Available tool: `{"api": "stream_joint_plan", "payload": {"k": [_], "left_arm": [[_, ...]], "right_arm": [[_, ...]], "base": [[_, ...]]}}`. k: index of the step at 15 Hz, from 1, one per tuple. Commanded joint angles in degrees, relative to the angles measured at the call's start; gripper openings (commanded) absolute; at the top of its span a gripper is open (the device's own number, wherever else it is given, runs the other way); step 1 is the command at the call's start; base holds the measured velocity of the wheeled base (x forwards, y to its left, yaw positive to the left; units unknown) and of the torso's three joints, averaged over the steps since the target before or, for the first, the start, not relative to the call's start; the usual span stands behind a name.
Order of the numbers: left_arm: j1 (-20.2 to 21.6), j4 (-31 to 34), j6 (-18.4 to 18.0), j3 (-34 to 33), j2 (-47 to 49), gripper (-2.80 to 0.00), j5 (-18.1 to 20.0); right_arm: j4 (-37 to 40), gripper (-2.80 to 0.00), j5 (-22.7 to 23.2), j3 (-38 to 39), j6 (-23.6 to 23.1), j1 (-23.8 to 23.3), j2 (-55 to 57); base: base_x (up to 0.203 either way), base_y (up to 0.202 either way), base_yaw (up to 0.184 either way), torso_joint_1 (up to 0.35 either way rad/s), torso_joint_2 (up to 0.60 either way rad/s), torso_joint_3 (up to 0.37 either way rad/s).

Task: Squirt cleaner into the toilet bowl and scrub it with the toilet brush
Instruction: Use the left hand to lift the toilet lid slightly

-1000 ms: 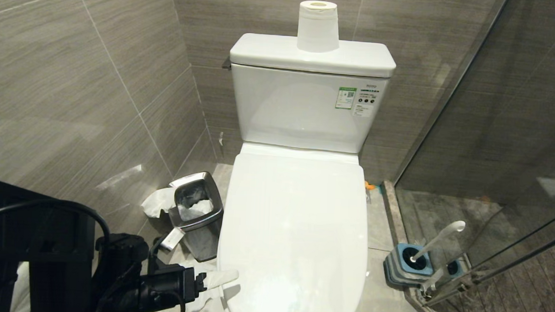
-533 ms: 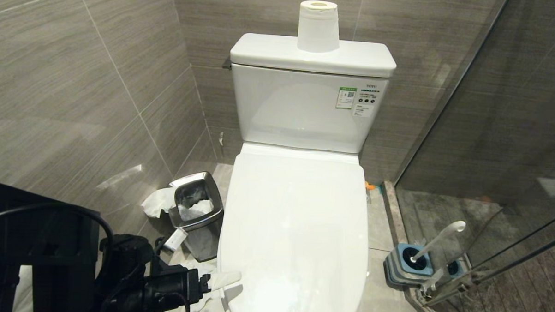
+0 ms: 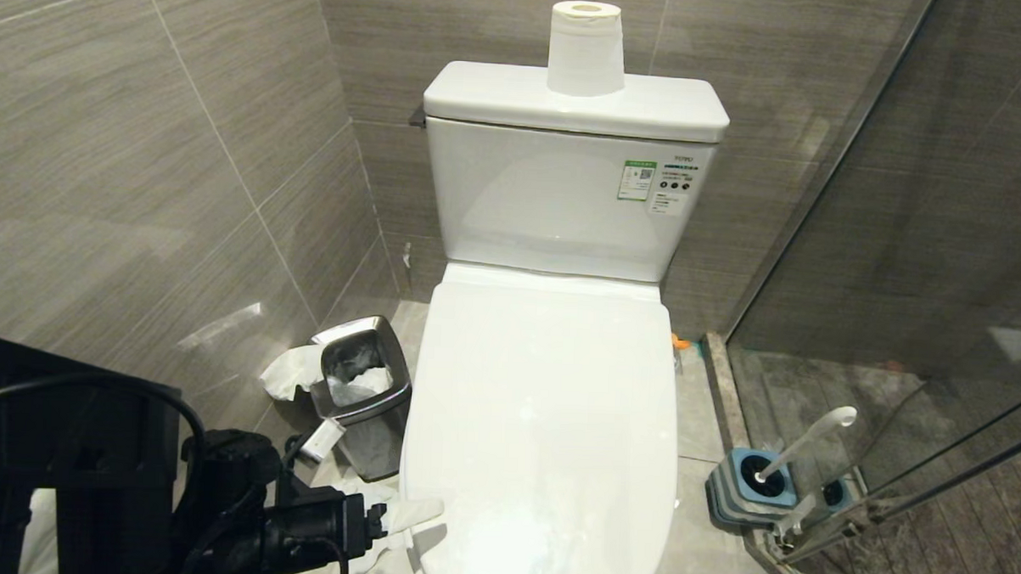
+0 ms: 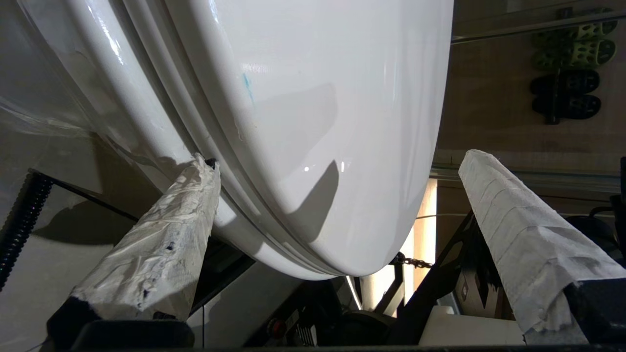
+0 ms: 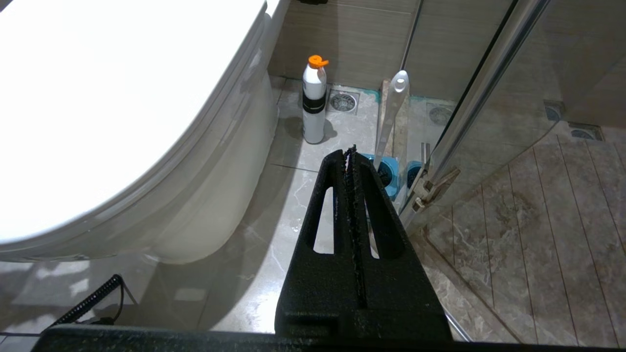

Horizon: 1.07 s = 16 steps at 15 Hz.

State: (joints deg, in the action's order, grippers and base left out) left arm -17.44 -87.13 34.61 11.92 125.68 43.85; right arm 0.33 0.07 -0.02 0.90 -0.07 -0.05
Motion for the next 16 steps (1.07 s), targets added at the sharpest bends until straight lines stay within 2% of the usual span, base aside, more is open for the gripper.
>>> {"api": "stream_joint_plan", "payload": {"k": [1, 16], "left_arm": [[-0.2, -0.5, 0.0, 0.2, 0.1, 0.0, 0.2], [-0.1, -0.5, -0.7, 0.0, -0.1, 0.0, -2.1]], "right_arm": [[0.0, -2.8, 0.0, -0.1, 0.0, 0.0, 0.0], [0.0, -2.8, 0.0, 0.0, 0.0, 0.0, 0.0]], "base": [[0.0, 0.0, 0.0, 0.0, 0.0, 0.0], [0.0, 0.0, 0.0, 0.0, 0.0, 0.0]]}}
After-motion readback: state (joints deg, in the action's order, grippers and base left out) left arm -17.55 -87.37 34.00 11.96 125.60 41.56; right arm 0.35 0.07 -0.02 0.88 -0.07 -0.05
